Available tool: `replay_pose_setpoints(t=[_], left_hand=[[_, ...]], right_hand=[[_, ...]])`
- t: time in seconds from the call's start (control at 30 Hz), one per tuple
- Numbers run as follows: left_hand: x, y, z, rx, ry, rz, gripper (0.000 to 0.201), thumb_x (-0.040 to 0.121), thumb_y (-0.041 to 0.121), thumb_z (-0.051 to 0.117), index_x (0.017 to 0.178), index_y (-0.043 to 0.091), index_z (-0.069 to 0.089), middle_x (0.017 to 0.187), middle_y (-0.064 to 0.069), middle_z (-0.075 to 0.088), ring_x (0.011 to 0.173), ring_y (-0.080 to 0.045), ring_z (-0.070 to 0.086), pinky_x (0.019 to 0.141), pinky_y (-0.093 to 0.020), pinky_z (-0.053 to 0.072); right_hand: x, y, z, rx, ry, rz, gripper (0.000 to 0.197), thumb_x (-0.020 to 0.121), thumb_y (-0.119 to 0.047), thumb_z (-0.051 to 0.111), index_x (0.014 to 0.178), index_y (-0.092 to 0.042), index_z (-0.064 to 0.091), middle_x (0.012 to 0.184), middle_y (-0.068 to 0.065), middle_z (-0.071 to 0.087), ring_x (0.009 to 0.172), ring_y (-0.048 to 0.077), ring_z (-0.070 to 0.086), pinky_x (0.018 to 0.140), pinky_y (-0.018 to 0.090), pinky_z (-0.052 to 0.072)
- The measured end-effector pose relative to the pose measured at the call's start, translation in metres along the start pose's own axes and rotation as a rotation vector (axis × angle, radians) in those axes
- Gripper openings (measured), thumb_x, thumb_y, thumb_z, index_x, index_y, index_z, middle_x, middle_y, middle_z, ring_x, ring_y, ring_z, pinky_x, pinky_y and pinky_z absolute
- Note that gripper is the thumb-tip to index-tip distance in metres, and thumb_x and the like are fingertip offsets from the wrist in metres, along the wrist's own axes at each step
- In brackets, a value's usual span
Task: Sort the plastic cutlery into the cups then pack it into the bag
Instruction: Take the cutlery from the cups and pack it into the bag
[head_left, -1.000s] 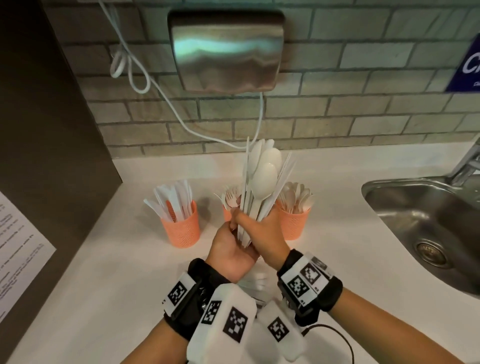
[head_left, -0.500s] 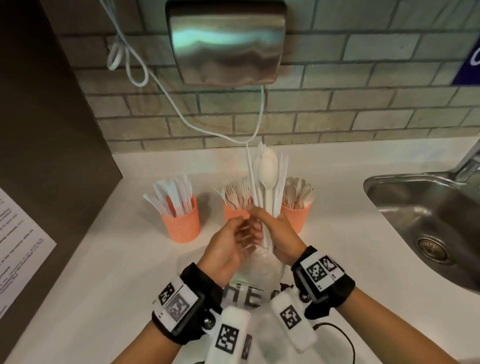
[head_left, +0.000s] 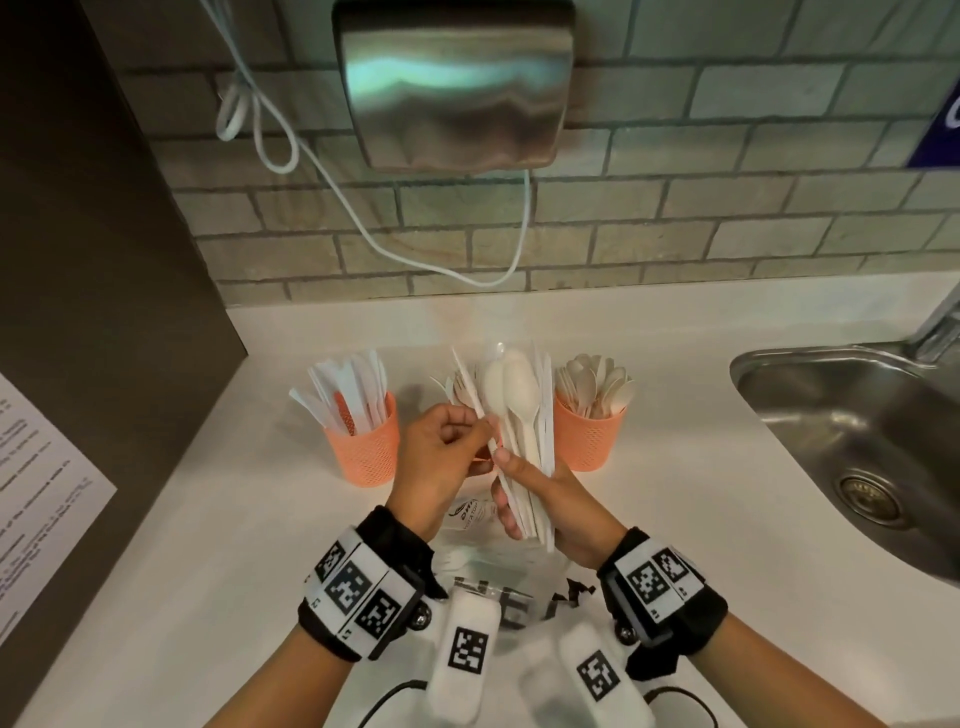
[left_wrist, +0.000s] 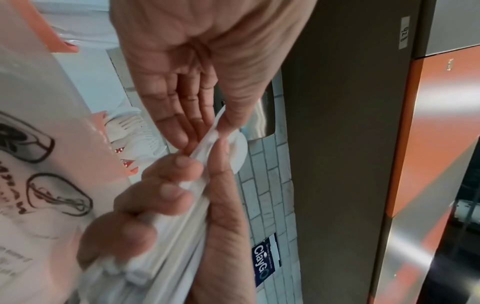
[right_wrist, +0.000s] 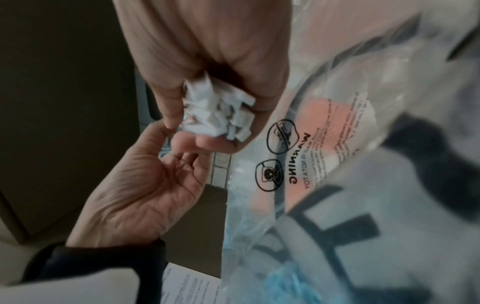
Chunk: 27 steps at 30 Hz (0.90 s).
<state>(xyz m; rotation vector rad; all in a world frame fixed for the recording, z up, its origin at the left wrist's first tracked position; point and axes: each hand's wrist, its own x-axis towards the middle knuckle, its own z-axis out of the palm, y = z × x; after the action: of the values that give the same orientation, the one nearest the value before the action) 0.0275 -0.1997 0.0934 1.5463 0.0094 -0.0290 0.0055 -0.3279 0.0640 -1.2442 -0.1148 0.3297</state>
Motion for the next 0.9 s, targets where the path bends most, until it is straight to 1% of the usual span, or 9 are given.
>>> replay_pose_setpoints(t=[0.07, 0.17, 0.23, 0.3, 0.43, 0.53, 0.63, 0.77, 0.9], left_hand=[[0.001, 0.005, -0.001, -0.059, 0.027, 0.010, 0.008, 0.091, 0.012, 0.055, 0.085, 0.006, 0.054, 0.080, -0.013, 0.068, 0.063, -0.012, 0.068, 0.058, -0.022, 0.056], [0.006, 0.017, -0.008, -0.201, 0.123, 0.058, 0.009, 0.096, 0.012, 0.045, 0.087, 0.012, 0.048, 0.062, -0.003, 0.059, 0.051, -0.010, 0.063, 0.050, -0.022, 0.053], [0.012, 0.025, -0.016, -0.214, 0.179, 0.099, 0.014, 0.096, 0.012, 0.045, 0.083, 0.016, 0.048, 0.055, 0.000, 0.046, 0.041, -0.007, 0.050, 0.042, -0.019, 0.046], [0.015, 0.027, -0.023, -0.130, 0.192, 0.104, 0.016, 0.093, 0.011, 0.050, 0.078, 0.017, 0.051, 0.054, 0.002, 0.040, 0.040, -0.006, 0.037, 0.037, -0.016, 0.033], [0.012, 0.019, -0.020, -0.003, 0.081, 0.038, 0.008, 0.087, 0.013, 0.059, 0.080, 0.011, 0.062, 0.042, 0.015, 0.042, 0.042, -0.003, 0.032, 0.038, -0.013, 0.028], [0.008, 0.019, -0.014, -0.031, 0.048, 0.031, 0.007, 0.085, 0.020, 0.063, 0.079, 0.016, 0.064, 0.047, 0.014, 0.045, 0.038, -0.001, 0.032, 0.036, -0.013, 0.026], [0.007, 0.020, -0.012, -0.032, 0.063, 0.085, 0.006, 0.085, 0.020, 0.063, 0.079, 0.019, 0.063, 0.048, 0.014, 0.048, 0.036, -0.001, 0.031, 0.035, -0.014, 0.025], [0.008, 0.022, -0.013, -0.009, 0.070, 0.122, 0.007, 0.086, 0.015, 0.063, 0.079, 0.013, 0.061, 0.038, 0.018, 0.047, 0.035, 0.003, 0.042, 0.039, -0.005, 0.030], [0.014, 0.018, -0.016, 0.053, 0.122, 0.163, 0.016, 0.082, 0.013, 0.067, 0.069, 0.008, 0.059, 0.050, 0.014, 0.053, 0.044, 0.001, 0.046, 0.054, -0.014, 0.039]], right_hand=[[0.000, 0.000, -0.002, 0.052, 0.012, 0.049, 0.023, 0.083, -0.029, 0.054, 0.096, -0.010, 0.058, 0.061, 0.004, 0.064, 0.044, 0.014, 0.057, 0.042, 0.022, 0.047], [0.000, 0.001, -0.006, 0.082, 0.021, 0.114, 0.013, 0.091, -0.022, 0.050, 0.093, -0.009, 0.053, 0.067, 0.007, 0.067, 0.048, 0.015, 0.062, 0.046, 0.024, 0.052], [-0.001, 0.002, -0.010, 0.136, -0.010, 0.134, 0.012, 0.090, -0.019, 0.055, 0.088, -0.010, 0.047, 0.059, 0.003, 0.062, 0.041, 0.012, 0.054, 0.041, 0.023, 0.047], [-0.002, 0.003, -0.014, 0.239, -0.090, 0.171, 0.020, 0.079, -0.021, 0.062, 0.083, -0.014, 0.044, 0.051, -0.003, 0.048, 0.035, 0.007, 0.039, 0.037, 0.018, 0.038], [-0.002, 0.002, -0.018, 0.447, -0.318, 0.231, 0.025, 0.072, -0.019, 0.069, 0.090, -0.016, 0.053, 0.048, -0.006, 0.043, 0.034, 0.003, 0.037, 0.034, 0.015, 0.035], [-0.003, 0.002, -0.015, 0.441, -0.404, 0.240, 0.025, 0.072, -0.020, 0.067, 0.094, -0.015, 0.057, 0.048, -0.006, 0.045, 0.034, 0.002, 0.038, 0.033, 0.014, 0.034], [-0.004, 0.003, -0.014, 0.400, -0.429, 0.246, 0.030, 0.071, -0.022, 0.068, 0.098, -0.014, 0.059, 0.050, -0.005, 0.046, 0.034, 0.001, 0.037, 0.033, 0.013, 0.034], [-0.006, 0.005, -0.016, 0.347, -0.445, 0.261, 0.037, 0.070, -0.027, 0.069, 0.105, -0.015, 0.062, 0.052, -0.004, 0.049, 0.032, 0.001, 0.038, 0.033, 0.013, 0.033], [-0.009, 0.004, -0.016, 0.255, -0.369, 0.268, 0.039, 0.072, -0.022, 0.060, 0.109, -0.013, 0.056, 0.052, -0.002, 0.047, 0.032, 0.003, 0.036, 0.032, 0.013, 0.032]])
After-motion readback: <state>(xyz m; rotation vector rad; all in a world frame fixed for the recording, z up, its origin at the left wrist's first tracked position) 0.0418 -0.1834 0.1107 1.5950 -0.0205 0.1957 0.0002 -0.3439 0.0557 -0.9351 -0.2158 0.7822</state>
